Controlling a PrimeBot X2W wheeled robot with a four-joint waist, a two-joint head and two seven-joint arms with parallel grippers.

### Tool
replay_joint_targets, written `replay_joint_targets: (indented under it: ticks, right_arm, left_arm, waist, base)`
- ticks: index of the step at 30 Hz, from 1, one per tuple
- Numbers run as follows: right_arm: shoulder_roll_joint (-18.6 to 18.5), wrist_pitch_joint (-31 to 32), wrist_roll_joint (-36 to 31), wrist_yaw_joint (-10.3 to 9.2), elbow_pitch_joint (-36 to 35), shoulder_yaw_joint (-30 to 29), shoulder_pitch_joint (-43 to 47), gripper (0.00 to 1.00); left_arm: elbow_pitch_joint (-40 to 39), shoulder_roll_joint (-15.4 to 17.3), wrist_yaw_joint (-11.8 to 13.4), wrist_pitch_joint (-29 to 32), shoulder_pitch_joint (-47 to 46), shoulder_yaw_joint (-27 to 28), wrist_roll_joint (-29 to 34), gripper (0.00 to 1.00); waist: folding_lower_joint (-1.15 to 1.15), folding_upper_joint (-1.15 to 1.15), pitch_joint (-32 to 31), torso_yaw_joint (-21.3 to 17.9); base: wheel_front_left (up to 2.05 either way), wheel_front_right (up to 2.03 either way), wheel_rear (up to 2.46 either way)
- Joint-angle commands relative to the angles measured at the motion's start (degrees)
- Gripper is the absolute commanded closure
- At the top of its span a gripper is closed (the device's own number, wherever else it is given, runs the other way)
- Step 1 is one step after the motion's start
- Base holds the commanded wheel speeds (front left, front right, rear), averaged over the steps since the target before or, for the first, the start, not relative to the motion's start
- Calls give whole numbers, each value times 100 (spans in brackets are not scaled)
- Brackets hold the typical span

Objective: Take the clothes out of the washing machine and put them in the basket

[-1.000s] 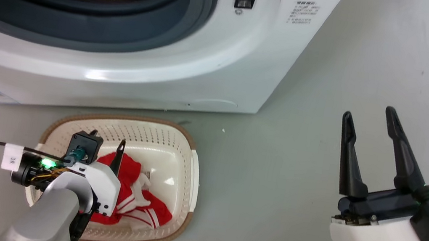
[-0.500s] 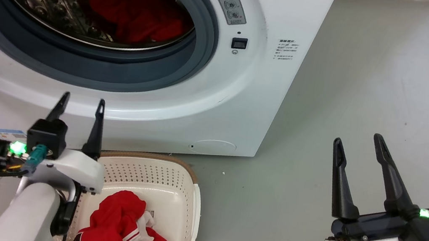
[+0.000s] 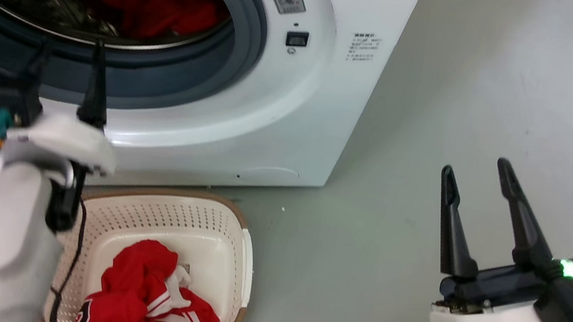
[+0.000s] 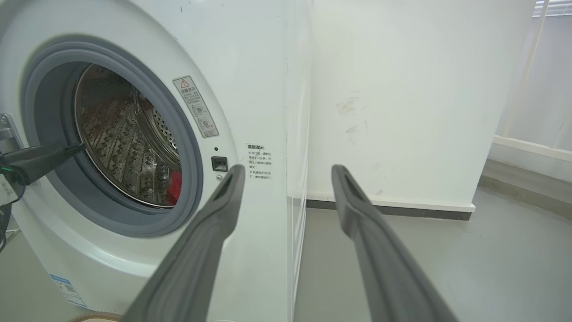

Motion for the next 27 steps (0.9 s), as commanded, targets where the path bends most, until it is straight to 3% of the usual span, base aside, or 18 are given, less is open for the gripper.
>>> replay_joint_targets:
  ticks: [1, 16, 27]
  right_arm:
    - [3, -12, 26, -4, -37, -18, -133, 0]
    - [6, -12, 585, -4, -597, -39, -1064, 0]
    - [6, -12, 915, -4, -1134, -189, -1428, 0]
  left_arm:
    - [270, 49, -59, 3, -280, -22, 38, 0]
    - [2492, 939, -592, 1199, -3815, -332, 344, 0]
    - [3217, 1152, -888, 2623, -5834, -736, 436, 0]
  waist:
    - [1, 0, 287, -129]
    - [1, 0, 2120, -804]
    - [1, 0, 3192, -941]
  base:
    - [0, 0, 0]
    - [0, 0, 0]
    - [0, 0, 0]
